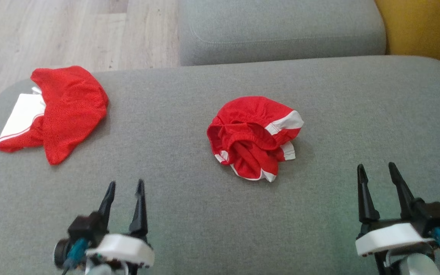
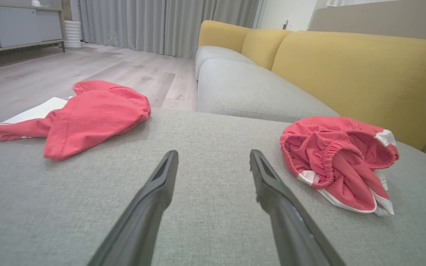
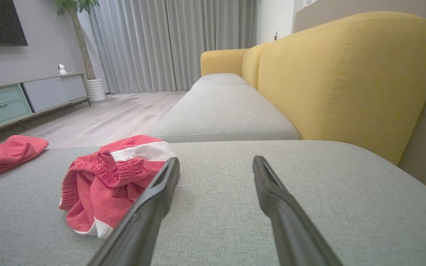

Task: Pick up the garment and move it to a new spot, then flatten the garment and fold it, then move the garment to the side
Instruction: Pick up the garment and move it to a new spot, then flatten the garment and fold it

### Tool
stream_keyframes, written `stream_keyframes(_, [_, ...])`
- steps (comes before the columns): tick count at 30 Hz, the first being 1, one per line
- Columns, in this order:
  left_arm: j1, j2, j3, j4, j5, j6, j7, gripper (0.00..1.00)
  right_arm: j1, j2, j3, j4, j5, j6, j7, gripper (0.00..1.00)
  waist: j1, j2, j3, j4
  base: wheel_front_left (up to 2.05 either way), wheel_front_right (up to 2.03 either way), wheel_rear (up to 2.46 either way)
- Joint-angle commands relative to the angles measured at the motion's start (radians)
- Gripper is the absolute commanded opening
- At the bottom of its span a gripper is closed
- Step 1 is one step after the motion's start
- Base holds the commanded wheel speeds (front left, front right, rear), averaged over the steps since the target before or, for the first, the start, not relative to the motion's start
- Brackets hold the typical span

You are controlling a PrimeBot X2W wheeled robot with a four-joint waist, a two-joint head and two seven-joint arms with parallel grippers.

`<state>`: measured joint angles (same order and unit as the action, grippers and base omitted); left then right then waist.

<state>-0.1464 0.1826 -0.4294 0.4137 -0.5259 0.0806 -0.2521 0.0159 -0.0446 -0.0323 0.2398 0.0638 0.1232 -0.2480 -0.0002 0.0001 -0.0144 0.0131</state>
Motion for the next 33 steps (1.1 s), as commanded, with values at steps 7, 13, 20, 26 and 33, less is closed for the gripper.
stream_keyframes(7, [0.096, 0.004, 0.125, -0.148, 0.068, 0.026, -0.010, 1.00, 0.014, -0.006, 0.020, -0.053, 0.018, 0.008, -0.014, 1.00, 0.0002, -0.0001, -0.023, 0.000, 0.00, 0.00, 0.00])
stream_keyframes(13, [0.139, -0.009, 0.144, -0.176, 0.086, 0.018, -0.010, 1.00, 0.019, -0.006, 0.022, -0.052, 0.015, 0.008, -0.014, 1.00, 0.0002, -0.0001, -0.028, -0.006, 0.00, 0.00, 0.00])
stream_keyframes(20, [0.148, -0.014, 0.149, -0.159, 0.087, 0.008, -0.010, 1.00, 0.015, -0.006, 0.027, -0.035, 0.003, 0.008, -0.014, 1.00, 0.0002, -0.0001, -0.024, -0.004, 0.00, 0.00, 0.00])
stream_keyframes(26, [0.143, -0.014, 0.151, -0.150, 0.090, 0.009, -0.010, 1.00, 0.011, -0.006, 0.032, -0.024, 0.006, 0.008, -0.014, 1.00, 0.0002, -0.0001, -0.021, -0.002, 0.00, 0.00, 0.00])
stream_keyframes(33, [0.138, -0.013, 0.149, -0.146, 0.093, 0.012, -0.010, 1.00, 0.007, -0.006, 0.034, -0.015, 0.008, 0.008, -0.014, 1.00, 0.0002, -0.0001, -0.015, -0.002, 0.00, 0.00, 0.00])
